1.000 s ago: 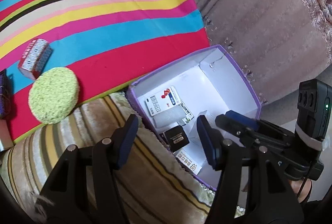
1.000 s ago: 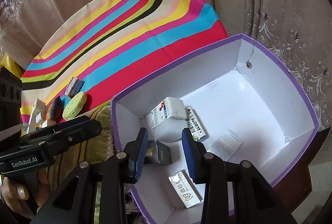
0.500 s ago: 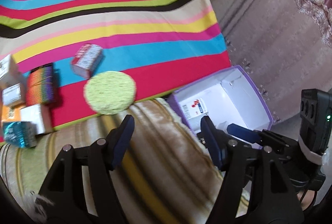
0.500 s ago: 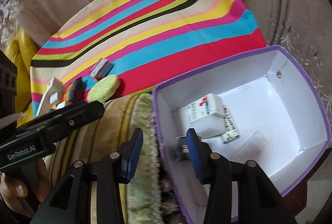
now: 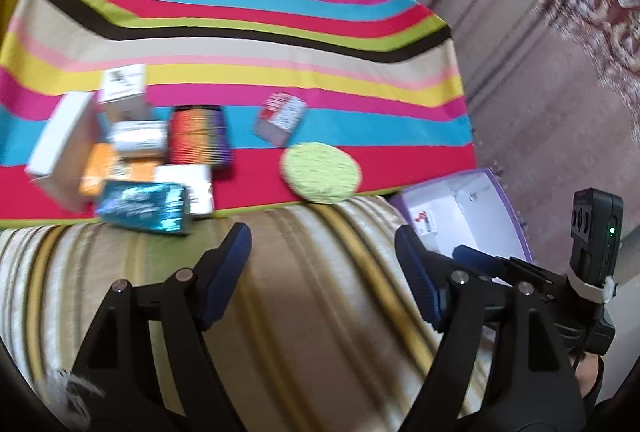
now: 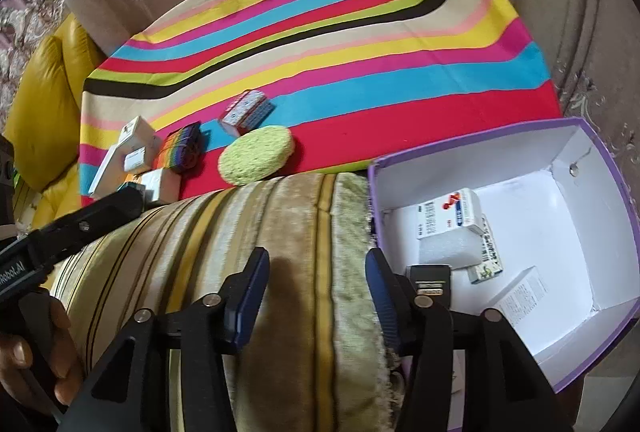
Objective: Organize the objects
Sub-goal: 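Withdraw both grippers from the white box back toward the cloth, then grasp the teal foil packet with the left gripper while the right grasps a white cylindrical bottle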
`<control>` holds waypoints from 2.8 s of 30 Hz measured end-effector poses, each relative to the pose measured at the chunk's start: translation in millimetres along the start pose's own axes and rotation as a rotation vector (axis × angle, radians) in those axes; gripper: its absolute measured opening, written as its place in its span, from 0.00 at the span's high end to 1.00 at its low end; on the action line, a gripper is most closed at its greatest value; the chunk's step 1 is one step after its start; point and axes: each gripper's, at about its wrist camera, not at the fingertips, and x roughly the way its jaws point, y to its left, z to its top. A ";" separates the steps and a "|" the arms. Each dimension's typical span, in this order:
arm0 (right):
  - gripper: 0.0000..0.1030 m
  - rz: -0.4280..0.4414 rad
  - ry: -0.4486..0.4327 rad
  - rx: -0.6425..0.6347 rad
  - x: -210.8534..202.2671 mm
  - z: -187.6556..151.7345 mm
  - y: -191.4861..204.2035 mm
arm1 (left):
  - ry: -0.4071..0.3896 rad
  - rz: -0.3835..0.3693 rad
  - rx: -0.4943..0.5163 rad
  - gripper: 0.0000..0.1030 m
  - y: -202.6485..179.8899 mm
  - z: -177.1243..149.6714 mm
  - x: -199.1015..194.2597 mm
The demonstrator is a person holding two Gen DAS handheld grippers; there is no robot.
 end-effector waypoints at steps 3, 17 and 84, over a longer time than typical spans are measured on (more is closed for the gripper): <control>0.45 0.006 0.003 -0.021 1.9 -0.2 8.9 | -0.027 0.039 -0.035 0.23 19.1 -5.1 -14.1; 0.39 0.014 -0.015 -0.063 10.3 4.5 35.4 | -0.006 0.118 -0.097 0.13 78.5 -6.7 -23.3; 0.36 0.003 -0.011 -0.305 125.0 69.1 219.3 | -0.279 0.275 -0.409 0.26 181.8 -39.0 -78.2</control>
